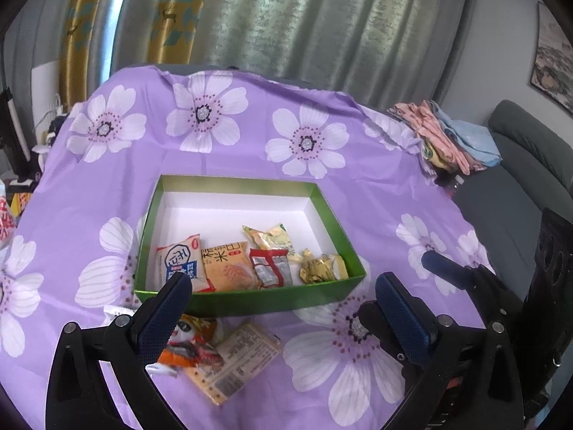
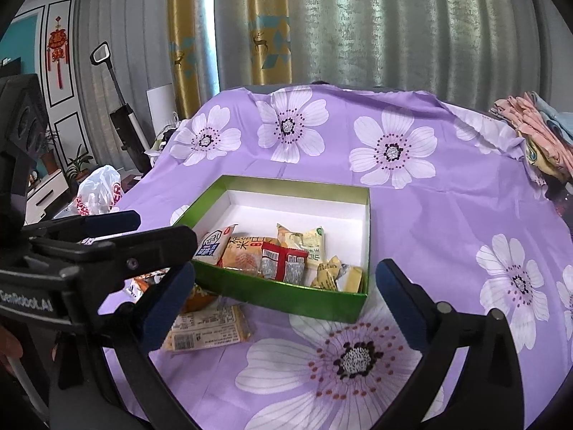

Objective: Organize snacks
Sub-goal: 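Withdraw the grippers from the box toward the clear cracker pack, then grasp the clear cracker pack with the right gripper, then carry the cracker pack over the green box and lower it inside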

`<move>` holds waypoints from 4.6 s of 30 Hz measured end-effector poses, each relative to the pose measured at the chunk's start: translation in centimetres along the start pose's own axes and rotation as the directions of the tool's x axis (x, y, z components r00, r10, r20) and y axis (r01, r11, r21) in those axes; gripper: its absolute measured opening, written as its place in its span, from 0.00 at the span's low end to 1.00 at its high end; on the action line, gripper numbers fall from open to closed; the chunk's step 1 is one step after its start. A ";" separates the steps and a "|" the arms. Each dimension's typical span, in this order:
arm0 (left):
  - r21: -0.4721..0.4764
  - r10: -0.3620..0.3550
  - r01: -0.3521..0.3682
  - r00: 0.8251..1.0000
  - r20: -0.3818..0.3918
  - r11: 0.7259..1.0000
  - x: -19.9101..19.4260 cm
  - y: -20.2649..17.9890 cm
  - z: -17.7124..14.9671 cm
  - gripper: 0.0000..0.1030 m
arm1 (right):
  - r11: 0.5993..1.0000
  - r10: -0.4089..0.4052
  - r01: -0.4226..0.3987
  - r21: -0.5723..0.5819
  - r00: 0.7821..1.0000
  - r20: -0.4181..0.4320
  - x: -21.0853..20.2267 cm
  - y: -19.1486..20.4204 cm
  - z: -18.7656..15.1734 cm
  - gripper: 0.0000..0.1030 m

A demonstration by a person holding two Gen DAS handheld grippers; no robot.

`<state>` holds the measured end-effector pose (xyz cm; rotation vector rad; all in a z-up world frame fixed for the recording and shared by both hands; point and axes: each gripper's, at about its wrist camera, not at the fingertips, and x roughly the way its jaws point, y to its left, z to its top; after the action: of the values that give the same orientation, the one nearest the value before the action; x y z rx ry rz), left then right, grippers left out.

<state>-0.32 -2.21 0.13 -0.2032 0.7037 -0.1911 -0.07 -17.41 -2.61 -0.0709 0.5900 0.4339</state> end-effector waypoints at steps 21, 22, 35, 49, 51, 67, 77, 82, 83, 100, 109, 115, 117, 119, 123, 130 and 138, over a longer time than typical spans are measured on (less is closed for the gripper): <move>-0.046 0.008 -0.008 1.000 0.011 0.999 -3.4 0.6 -2.2 0.99 | 1.000 -0.015 0.015 -0.010 1.000 0.005 -3.3 0.9 -1.1 0.99; -0.048 0.010 -0.010 1.000 0.010 0.999 -3.5 0.6 -2.3 0.99 | 1.000 -0.014 0.014 -0.010 1.000 0.004 -3.3 1.0 -1.2 0.99; -0.131 0.055 -0.057 0.998 -0.020 0.990 -3.8 3.4 -4.1 0.99 | 1.000 0.009 -0.010 -0.018 0.999 -0.049 -2.7 1.9 -2.5 0.99; -0.271 0.039 -0.076 0.989 -0.141 0.960 -1.5 7.8 -8.6 0.99 | 0.990 0.139 -0.143 -0.007 0.974 -0.180 1.3 2.4 -6.0 0.99; -0.285 0.030 -0.075 0.987 -0.159 0.956 -0.9 8.0 -9.2 0.99 | 0.985 0.170 -0.174 -0.004 0.965 -0.201 2.1 2.4 -6.6 0.99; -0.306 0.033 -0.095 0.979 -0.200 0.947 3.5 8.3 -10.5 0.99 | 0.927 0.245 -0.330 -0.180 0.894 -0.376 9.5 4.1 -8.3 0.81; -0.309 0.022 -0.088 0.977 -0.211 0.947 5.2 8.4 -10.5 0.87 | 0.851 0.313 -0.455 -0.261 0.839 -0.445 12.0 4.7 -7.8 0.76; -0.308 0.026 -0.094 0.975 -0.219 0.947 5.7 8.5 -10.6 0.73 | 0.826 0.344 -0.493 -0.272 0.824 -0.449 11.8 5.0 -7.8 0.59; -0.304 0.026 -0.094 0.975 -0.220 0.948 5.7 8.4 -10.7 0.73 | 0.827 0.347 -0.493 -0.269 0.825 -0.446 11.8 5.0 -7.8 0.54; -0.228 0.032 -0.086 0.972 -0.233 0.970 3.8 6.1 -11.2 0.61 | 0.901 0.319 -0.407 -0.153 0.858 -0.402 7.4 4.9 -9.3 0.38; -0.145 0.017 -0.047 0.980 -0.197 0.988 1.7 2.7 -10.7 0.61 | 0.926 0.296 -0.356 -0.128 0.892 -0.342 3.1 3.8 -9.4 0.38; -0.092 0.011 -0.024 0.989 -0.144 0.995 0.4 0.8 -9.2 0.61 | 0.938 0.271 -0.319 -0.139 0.920 -0.282 0.8 3.0 -8.0 0.38; -0.080 0.006 -0.017 0.991 -0.133 0.997 0.1 0.6 -8.7 0.61 | 0.941 0.266 -0.309 -0.136 0.927 -0.264 0.1 2.7 -7.6 0.38; -0.071 0.002 -0.010 0.993 -0.121 0.997 -0.1 0.3 -8.1 0.61 | 0.944 0.263 -0.302 -0.133 0.932 -0.248 -0.3 2.5 -7.1 0.38; -0.051 0.000 -0.006 0.995 -0.100 0.999 -0.4 -0.1 -7.0 0.61 | 0.949 0.254 -0.286 -0.133 0.943 -0.217 -0.8 2.2 -6.1 0.38; -0.017 0.009 -0.010 0.999 -0.052 1.000 -0.5 -0.7 -4.6 0.61 | 0.955 0.245 -0.266 -0.130 0.956 -0.162 -0.9 1.7 -4.1 0.38; 0.003 0.015 -0.015 1.000 -0.023 1.000 0.4 -0.8 -2.4 0.61 | 0.959 0.237 -0.253 -0.132 0.964 -0.124 0.0 1.0 -2.1 0.38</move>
<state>-1.72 -3.33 -1.70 -0.1928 0.7272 -0.1803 -1.54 -16.92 -4.31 -0.1639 0.6750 0.7185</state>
